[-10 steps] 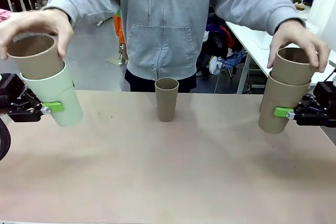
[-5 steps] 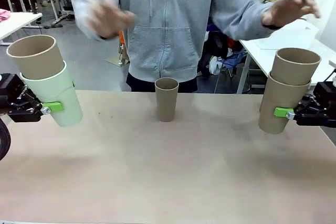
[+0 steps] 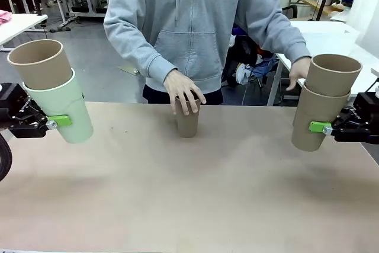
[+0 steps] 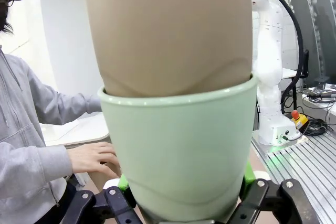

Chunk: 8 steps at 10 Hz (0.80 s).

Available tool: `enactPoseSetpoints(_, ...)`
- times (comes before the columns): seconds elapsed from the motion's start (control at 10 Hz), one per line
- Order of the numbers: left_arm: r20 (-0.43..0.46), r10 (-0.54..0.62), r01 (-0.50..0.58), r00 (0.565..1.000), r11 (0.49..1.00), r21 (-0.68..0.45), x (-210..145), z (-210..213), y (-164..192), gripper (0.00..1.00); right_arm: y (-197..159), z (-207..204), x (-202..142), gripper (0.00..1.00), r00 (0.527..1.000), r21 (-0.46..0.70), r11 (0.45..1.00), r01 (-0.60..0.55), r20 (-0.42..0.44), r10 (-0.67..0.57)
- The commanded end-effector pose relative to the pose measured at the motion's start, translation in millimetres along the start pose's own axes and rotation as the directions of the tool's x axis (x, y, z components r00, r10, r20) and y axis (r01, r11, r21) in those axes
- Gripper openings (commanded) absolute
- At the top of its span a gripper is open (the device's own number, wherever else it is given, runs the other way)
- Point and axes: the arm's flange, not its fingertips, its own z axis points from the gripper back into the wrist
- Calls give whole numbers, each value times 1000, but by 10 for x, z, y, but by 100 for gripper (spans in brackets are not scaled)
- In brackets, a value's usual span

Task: Stack the cups and store them in the basket.
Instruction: Place the stack of Reusable plastic cups into the Pantry Basket.

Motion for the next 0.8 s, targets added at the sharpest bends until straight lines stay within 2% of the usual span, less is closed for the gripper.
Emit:
enactPoseSetpoints(0.0,4,-7,7,1000,1000,5,28,14,3,85,3,1,21,85,1000,0,1000,-5,1,5)
enactPoseSetpoints(0.7,4,-7,7,1000,1000,5,28,14,3,85,3,1,21,85,1000,0,1000,-5,1,5)
